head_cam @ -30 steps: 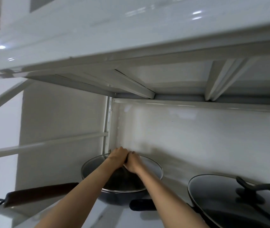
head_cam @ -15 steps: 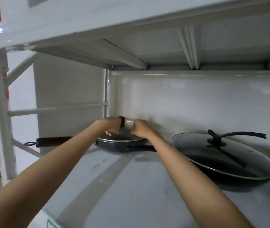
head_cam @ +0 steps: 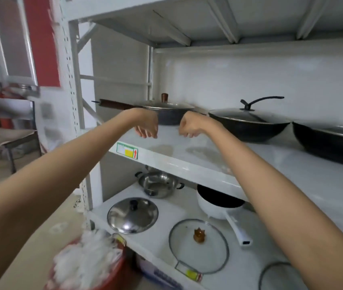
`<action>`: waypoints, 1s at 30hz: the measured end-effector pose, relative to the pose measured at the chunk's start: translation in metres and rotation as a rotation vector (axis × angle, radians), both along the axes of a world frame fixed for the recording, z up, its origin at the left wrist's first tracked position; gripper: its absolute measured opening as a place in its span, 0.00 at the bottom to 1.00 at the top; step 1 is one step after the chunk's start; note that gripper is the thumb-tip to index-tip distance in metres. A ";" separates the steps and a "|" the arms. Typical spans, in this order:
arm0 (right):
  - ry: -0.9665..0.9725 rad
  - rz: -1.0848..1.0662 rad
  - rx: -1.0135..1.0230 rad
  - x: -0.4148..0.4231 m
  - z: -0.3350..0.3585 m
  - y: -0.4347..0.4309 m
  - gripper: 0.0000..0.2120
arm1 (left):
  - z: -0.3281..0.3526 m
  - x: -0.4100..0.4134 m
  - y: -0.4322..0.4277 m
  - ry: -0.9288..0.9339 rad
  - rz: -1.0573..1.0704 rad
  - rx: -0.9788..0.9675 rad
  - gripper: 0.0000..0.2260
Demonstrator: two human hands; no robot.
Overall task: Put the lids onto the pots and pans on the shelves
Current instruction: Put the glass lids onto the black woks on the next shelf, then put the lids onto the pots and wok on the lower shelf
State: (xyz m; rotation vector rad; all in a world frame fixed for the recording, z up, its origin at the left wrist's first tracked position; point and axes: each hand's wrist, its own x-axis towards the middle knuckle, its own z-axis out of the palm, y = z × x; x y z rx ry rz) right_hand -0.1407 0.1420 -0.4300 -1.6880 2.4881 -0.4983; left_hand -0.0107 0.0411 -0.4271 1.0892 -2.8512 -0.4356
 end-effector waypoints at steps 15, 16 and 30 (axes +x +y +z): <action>-0.097 -0.019 0.075 0.100 -0.190 0.129 0.12 | -0.200 0.101 0.108 -0.147 0.041 0.077 0.15; -0.098 -0.033 0.065 0.097 -0.202 0.128 0.12 | -0.209 0.099 0.104 -0.144 0.051 0.061 0.15; -0.070 -0.266 0.059 0.013 -0.322 0.066 0.12 | -0.309 0.024 0.004 -0.185 0.025 -0.143 0.16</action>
